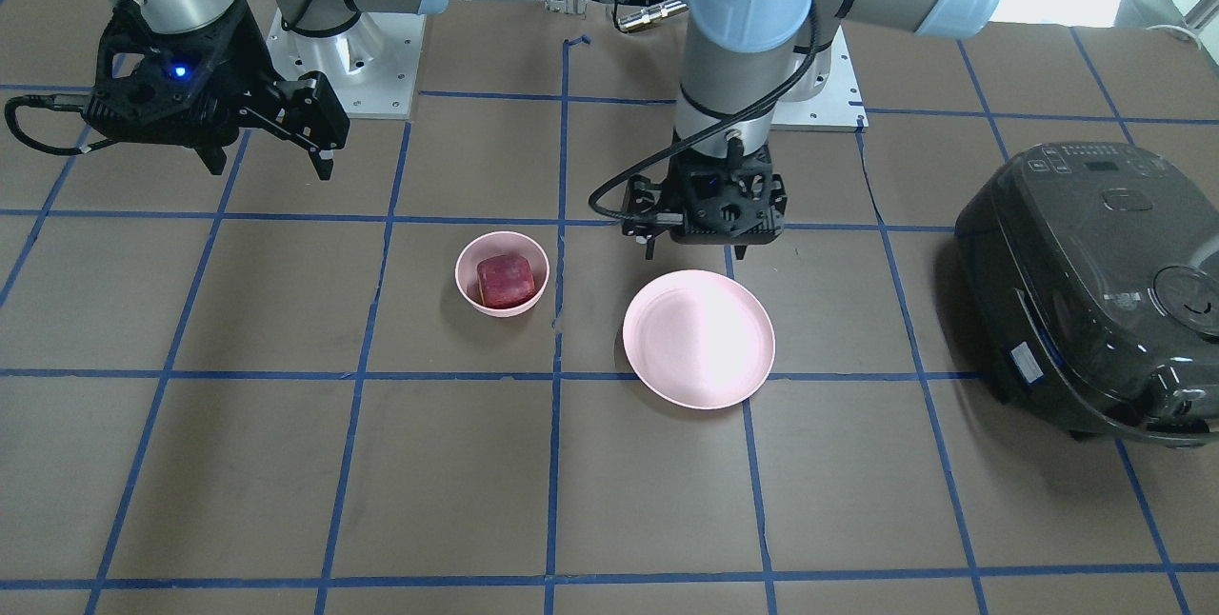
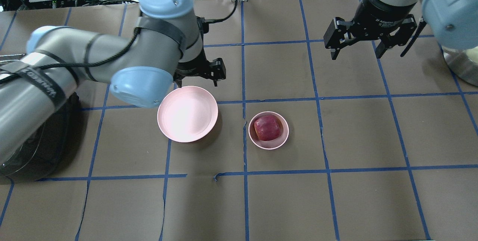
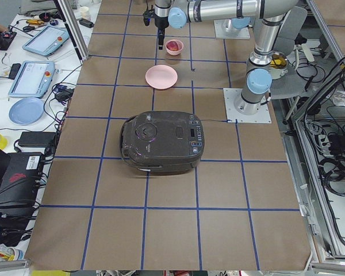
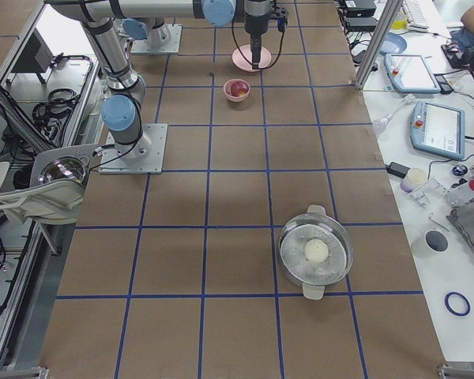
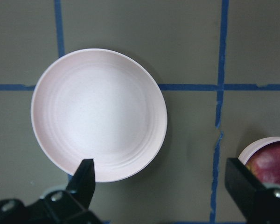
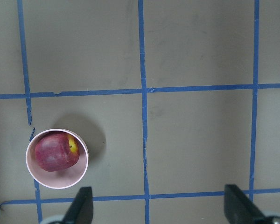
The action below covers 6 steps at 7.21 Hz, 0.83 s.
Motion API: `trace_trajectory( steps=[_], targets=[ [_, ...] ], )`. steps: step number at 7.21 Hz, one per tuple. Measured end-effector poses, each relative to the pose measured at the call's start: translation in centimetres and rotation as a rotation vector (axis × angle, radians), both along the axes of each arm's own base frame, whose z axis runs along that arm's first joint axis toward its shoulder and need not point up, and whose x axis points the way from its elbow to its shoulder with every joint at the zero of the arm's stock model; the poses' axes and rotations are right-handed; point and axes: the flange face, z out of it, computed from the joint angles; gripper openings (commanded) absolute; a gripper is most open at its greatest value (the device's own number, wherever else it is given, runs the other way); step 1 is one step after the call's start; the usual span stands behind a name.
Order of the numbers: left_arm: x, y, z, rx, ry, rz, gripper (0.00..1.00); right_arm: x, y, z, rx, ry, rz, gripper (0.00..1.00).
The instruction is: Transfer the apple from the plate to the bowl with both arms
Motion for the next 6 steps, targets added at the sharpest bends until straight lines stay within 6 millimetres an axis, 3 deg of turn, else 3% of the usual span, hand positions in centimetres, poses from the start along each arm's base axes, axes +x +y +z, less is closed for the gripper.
trace_trajectory(
  steps=[2,3,4,6],
  targets=[
    [5.6,-0.6,5.5,-0.055,0.005,0.056,1.0,0.0,0.0,0.0,0.0,-0.003,0.0,1.0],
    [7.1,-0.7,8.1,-0.07,0.004,0.073,1.0,0.0,0.0,0.0,-0.001,-0.004,0.0,1.0],
    [8.1,-0.6,10.4,-0.067,0.001,0.07,1.0,0.1,0.0,0.1,-0.003,-0.005,0.0,1.0],
    [8.8,-1.0,12.0,-0.05,0.0,0.065,1.0,0.0,-0.1,0.2,-0.006,-0.004,0.0,1.0]
  ],
)
